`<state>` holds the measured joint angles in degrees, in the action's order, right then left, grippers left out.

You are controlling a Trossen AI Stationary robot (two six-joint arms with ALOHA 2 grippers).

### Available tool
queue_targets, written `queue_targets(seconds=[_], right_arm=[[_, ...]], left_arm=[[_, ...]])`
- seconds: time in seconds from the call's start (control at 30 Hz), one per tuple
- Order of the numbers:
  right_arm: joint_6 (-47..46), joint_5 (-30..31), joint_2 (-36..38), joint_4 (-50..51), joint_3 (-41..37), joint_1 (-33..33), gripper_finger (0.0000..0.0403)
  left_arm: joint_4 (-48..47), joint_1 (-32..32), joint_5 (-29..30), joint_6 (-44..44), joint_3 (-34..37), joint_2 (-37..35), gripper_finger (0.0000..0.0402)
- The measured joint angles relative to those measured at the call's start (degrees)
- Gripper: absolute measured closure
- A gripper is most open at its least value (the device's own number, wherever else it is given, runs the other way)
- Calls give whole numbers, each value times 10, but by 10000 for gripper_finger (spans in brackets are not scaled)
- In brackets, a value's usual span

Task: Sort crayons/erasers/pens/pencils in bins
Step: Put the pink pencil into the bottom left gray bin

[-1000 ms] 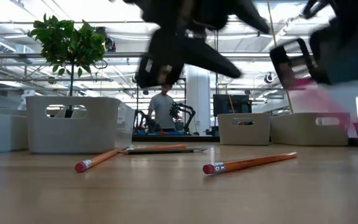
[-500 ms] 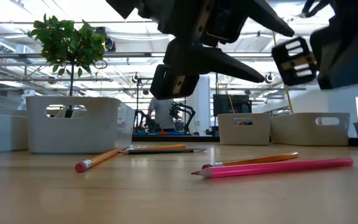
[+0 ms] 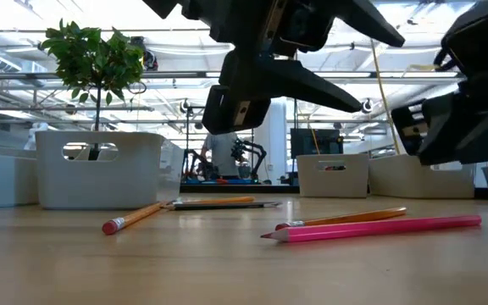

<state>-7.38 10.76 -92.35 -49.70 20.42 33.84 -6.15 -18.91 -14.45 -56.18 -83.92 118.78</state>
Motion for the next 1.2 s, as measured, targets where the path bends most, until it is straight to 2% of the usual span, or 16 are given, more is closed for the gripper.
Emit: queue_targets(seconds=[0.13,0.73,1.1,1.2], right_arm=[[4,0,-22,-49,-24,-1,291],[6,-16,-205,-237,-24,-12,298],[-24,-42,-284,-329,-23,-27,378],[-18,-51,-306,-339,-19,-28,389]], left_arm=[[0,0,11,6,0,0,231],[0,0,36,6,0,0,231],[3,0,40,8,0,0,231],[3,0,40,25,0,0,231]])
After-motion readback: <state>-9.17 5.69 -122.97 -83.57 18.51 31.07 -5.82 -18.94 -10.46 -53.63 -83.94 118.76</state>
